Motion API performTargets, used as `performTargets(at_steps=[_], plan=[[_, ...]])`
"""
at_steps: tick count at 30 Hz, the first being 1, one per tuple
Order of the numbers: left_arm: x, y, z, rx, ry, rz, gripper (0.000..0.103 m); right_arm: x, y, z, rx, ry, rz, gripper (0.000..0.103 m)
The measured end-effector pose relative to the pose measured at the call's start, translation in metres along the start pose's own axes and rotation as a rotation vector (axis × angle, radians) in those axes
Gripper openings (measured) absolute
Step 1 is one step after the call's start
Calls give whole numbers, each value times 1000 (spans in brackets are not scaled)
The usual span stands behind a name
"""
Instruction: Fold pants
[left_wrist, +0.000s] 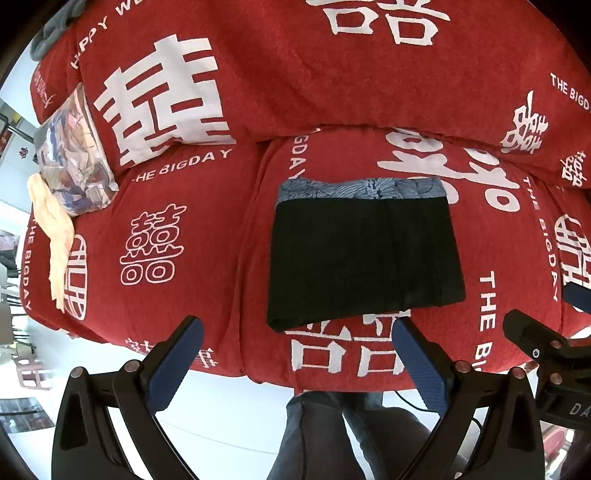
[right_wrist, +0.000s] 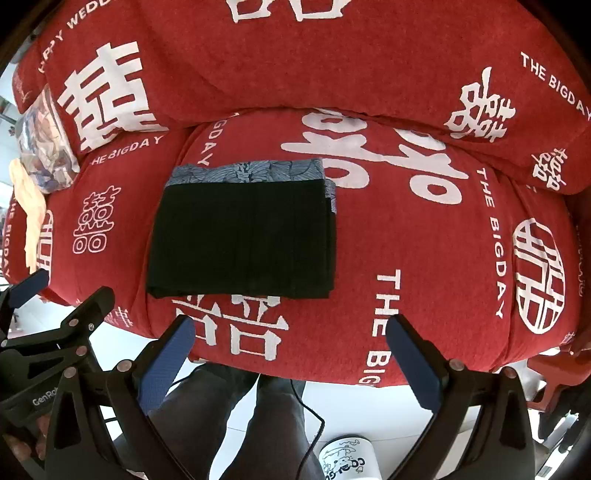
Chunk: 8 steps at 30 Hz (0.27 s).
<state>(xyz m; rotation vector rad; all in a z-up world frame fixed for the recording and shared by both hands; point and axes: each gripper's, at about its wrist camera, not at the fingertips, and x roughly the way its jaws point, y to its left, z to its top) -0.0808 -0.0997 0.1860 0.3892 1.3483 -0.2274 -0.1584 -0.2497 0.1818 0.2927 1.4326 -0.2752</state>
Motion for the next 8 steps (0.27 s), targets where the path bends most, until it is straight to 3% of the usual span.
performTargets(at_steps=[8], plan=[[-1, 1, -3, -1, -16, -14, 102, 0, 1, 0, 2, 0, -1, 103]])
